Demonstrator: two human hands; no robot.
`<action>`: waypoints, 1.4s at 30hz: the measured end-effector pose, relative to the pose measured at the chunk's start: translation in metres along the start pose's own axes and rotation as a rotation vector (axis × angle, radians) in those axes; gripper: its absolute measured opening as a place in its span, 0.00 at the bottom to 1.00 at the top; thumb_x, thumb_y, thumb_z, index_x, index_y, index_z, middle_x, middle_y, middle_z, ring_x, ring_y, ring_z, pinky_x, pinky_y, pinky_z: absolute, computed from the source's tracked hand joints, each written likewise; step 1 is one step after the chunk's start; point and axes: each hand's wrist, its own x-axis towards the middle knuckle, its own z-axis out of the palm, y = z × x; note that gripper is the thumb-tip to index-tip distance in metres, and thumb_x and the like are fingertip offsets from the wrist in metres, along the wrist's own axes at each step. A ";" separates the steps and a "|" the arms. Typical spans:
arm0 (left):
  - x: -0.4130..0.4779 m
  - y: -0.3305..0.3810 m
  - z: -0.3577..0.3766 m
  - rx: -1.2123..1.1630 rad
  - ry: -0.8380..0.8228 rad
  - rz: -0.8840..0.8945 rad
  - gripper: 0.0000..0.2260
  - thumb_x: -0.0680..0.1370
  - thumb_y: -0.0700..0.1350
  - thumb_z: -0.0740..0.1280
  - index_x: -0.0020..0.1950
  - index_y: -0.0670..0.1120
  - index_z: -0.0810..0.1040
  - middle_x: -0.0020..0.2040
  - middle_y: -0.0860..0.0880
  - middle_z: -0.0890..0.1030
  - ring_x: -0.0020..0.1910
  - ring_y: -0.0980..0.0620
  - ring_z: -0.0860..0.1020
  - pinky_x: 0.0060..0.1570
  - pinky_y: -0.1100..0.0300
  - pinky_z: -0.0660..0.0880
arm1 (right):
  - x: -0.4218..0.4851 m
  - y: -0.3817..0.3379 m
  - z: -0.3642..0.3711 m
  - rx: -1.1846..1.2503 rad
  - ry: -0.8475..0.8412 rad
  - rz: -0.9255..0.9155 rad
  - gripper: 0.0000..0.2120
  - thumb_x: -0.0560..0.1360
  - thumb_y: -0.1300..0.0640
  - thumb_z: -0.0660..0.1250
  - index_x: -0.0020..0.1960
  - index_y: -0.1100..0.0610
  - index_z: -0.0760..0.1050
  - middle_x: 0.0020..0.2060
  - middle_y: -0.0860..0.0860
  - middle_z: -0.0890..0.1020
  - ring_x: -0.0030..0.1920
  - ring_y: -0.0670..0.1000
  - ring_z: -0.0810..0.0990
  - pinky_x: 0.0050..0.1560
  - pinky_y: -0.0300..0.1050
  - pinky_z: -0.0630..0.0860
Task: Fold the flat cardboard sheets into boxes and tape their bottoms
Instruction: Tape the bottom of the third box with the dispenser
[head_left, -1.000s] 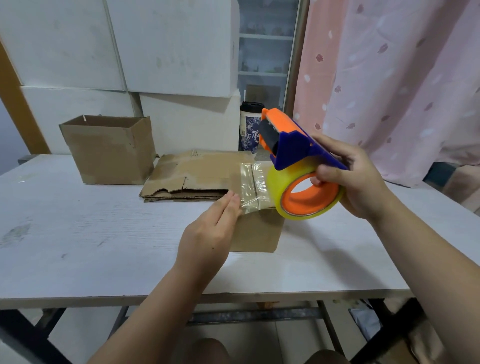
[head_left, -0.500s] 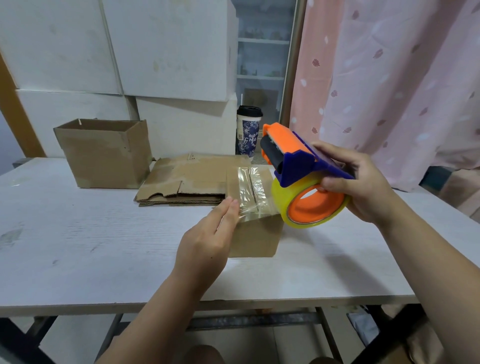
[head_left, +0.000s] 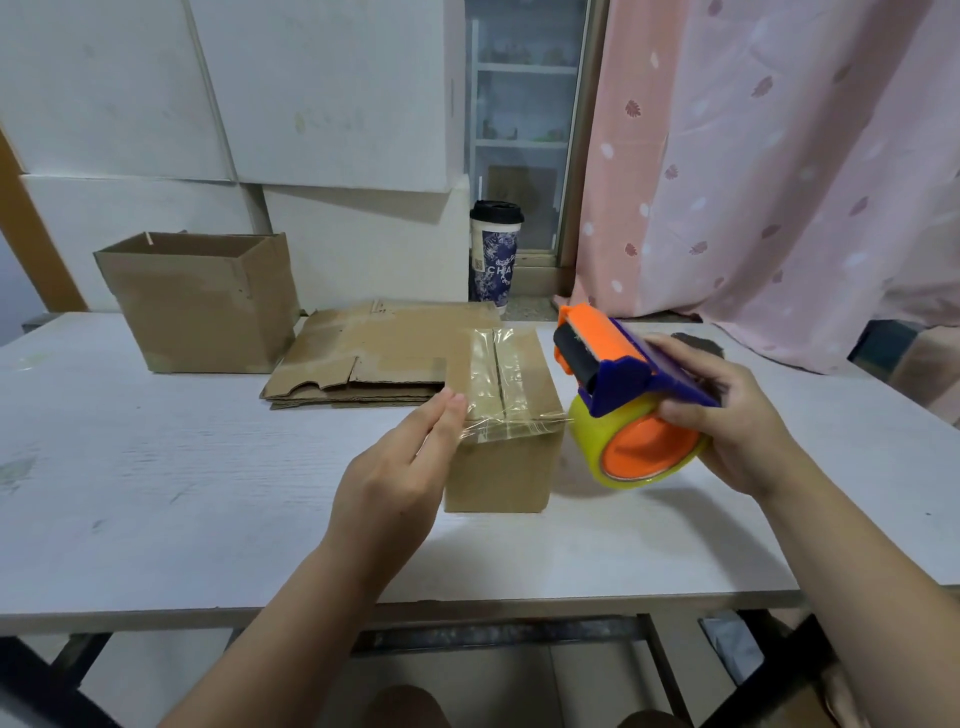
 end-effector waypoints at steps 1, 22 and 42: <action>0.000 0.000 0.000 0.002 -0.005 0.005 0.17 0.68 0.27 0.73 0.56 0.33 0.80 0.54 0.37 0.81 0.49 0.42 0.82 0.33 0.51 0.81 | -0.002 0.003 0.000 0.012 0.008 0.006 0.28 0.57 0.51 0.76 0.58 0.41 0.80 0.55 0.46 0.82 0.55 0.50 0.79 0.51 0.40 0.77; 0.024 0.019 -0.025 -0.029 -0.395 -0.181 0.36 0.65 0.59 0.75 0.70 0.53 0.69 0.54 0.43 0.73 0.46 0.46 0.75 0.39 0.55 0.76 | -0.034 0.027 0.025 -0.107 -0.001 0.121 0.24 0.67 0.40 0.70 0.62 0.34 0.69 0.54 0.42 0.79 0.52 0.44 0.79 0.47 0.34 0.75; 0.047 0.047 -0.005 0.038 -0.192 -0.139 0.12 0.61 0.45 0.80 0.41 0.44 0.83 0.38 0.49 0.84 0.36 0.48 0.82 0.29 0.64 0.73 | -0.023 -0.010 0.051 -0.523 -0.010 -0.015 0.33 0.60 0.21 0.62 0.58 0.38 0.66 0.56 0.42 0.75 0.57 0.49 0.74 0.55 0.43 0.72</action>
